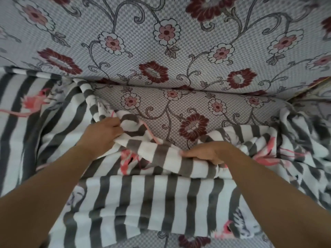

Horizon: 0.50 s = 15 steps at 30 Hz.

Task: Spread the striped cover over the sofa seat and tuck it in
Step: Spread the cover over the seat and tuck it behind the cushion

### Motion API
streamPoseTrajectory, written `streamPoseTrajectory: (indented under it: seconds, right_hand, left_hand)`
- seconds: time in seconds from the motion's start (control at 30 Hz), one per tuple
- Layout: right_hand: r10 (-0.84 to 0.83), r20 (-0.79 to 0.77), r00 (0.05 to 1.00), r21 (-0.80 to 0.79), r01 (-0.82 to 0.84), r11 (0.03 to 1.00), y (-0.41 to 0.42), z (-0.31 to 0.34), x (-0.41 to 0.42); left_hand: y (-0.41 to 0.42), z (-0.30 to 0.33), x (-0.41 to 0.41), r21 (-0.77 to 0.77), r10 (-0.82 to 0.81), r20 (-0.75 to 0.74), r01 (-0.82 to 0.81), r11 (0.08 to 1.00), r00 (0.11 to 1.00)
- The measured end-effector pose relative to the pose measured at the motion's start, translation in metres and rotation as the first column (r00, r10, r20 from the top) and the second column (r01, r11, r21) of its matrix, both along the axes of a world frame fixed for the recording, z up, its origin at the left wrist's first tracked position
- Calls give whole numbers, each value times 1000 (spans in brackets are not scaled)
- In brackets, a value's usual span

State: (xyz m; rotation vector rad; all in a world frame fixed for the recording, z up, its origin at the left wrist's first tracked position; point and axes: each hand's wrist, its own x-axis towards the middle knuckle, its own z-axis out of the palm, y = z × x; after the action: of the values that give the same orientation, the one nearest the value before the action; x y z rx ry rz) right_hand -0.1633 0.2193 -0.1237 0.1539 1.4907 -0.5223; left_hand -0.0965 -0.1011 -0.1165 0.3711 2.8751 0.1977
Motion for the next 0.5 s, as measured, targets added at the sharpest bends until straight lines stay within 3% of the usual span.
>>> streamPoseTrajectory:
  seconds: [0.07, 0.13, 0.2, 0.27, 0.37, 0.43, 0.5]
  right_hand:
    - [-241, -137, 961, -8, 242, 970, 4, 5, -13]
    - [-299, -185, 936, -24, 300, 954, 7, 16, -26]
    - [-126, -136, 983, 8, 128, 992, 6, 29, -32]
    - [39, 54, 998, 44, -41, 998, 3, 37, -29]
    - [4, 269, 963, 106, -33, 994, -7, 27, -12]
    - [-27, 214, 976, 184, -13, 983, -15, 18, 0]
    - [4, 49, 999, 160, -12, 987, -23, 15, 3]
  left_hand:
    - [-8, 10, -2, 24, -50, -89, 53, 998, 995]
    - [-11, 17, -4, 13, -139, -127, 141, 990, 982]
    - [-10, 19, -3, 14, -182, -120, 185, 983, 976]
    - [-7, 18, -2, 36, -194, -120, 200, 979, 974]
    - [-5, 14, 6, 63, -210, -128, 219, 974, 969]
    - [-7, 13, 12, 62, -228, -113, 236, 970, 967]
    - [-10, 14, 16, 39, -262, -106, 267, 963, 959]
